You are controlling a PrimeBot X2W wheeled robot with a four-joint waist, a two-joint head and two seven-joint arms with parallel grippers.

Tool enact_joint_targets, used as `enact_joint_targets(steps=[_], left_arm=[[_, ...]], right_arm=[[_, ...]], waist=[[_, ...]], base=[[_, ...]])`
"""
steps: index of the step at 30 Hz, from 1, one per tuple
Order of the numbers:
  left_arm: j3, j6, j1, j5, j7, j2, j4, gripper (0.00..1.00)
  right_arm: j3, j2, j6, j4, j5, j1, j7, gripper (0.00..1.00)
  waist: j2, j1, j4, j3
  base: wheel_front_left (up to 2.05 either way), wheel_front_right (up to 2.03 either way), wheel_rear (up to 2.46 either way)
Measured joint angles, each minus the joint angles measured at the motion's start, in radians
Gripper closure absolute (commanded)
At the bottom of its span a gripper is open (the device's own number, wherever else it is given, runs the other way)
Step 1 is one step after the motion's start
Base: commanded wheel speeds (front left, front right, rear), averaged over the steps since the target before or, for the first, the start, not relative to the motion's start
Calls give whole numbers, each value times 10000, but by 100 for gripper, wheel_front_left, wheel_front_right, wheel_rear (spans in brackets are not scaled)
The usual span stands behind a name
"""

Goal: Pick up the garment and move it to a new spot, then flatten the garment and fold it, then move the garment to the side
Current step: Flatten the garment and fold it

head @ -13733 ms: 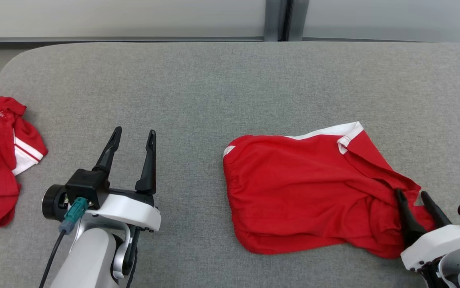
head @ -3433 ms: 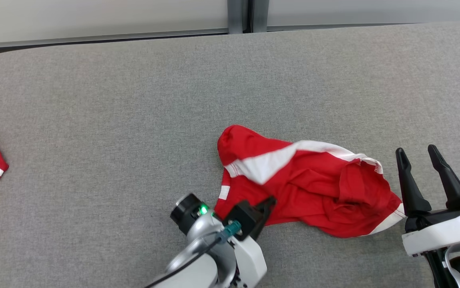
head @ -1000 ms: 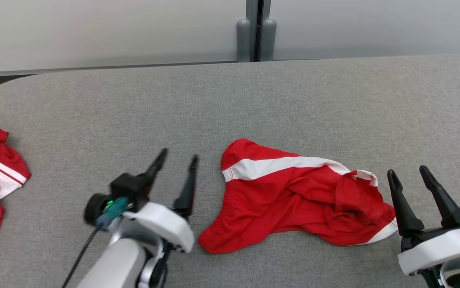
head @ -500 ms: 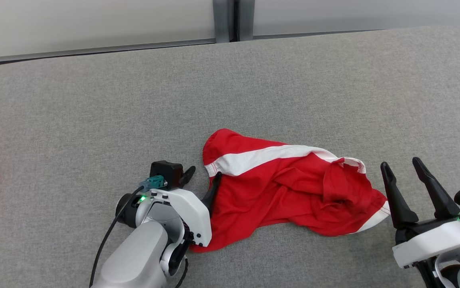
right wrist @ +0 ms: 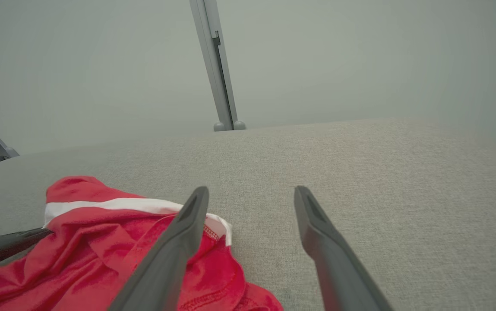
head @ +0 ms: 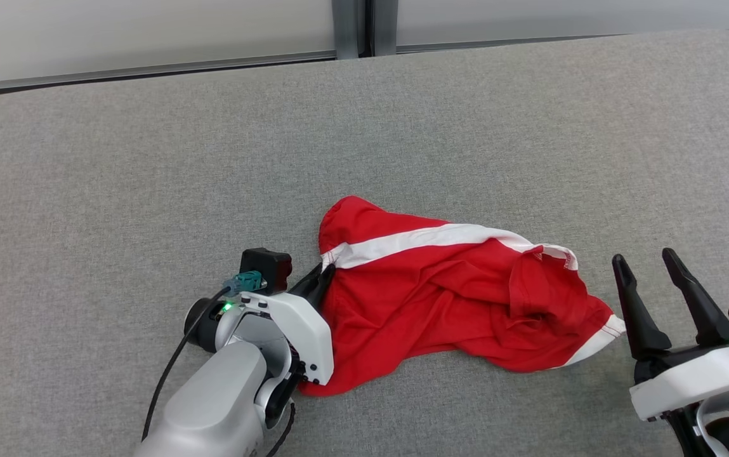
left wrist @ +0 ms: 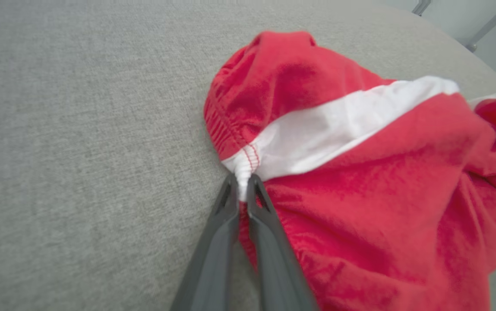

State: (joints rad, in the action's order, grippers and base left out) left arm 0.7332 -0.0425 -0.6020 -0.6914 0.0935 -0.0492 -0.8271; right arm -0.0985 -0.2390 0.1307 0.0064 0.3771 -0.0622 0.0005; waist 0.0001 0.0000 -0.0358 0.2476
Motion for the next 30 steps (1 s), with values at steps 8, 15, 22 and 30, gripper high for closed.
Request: enact_joint_targets(steps=[8,15,22,30], left_arm=[[483,188,-272,-393,420,6,-100,100],[803,276,-579,-660,719,6,-50,100],[1214,464,-806,-957,1083,8,161,100],[1141,940,-1016,-704,1569,-63,610,100]], right_arm=[[-560,-619,0,522,-19,-5,690,0],[-1300,-965,0,1429,-17,-979,821,0],[-1751,-1135,0,2299,35,-1848,631,100],[-1300,-1304,0,2117,104,-1946,-297,100]], waist=[[0,0,162,50],[0,0,361,261],[0,0,687,501],[0,0,756,448]], base=[[0,0,0],[0,0,0],[0,0,0],[0,0,0]])
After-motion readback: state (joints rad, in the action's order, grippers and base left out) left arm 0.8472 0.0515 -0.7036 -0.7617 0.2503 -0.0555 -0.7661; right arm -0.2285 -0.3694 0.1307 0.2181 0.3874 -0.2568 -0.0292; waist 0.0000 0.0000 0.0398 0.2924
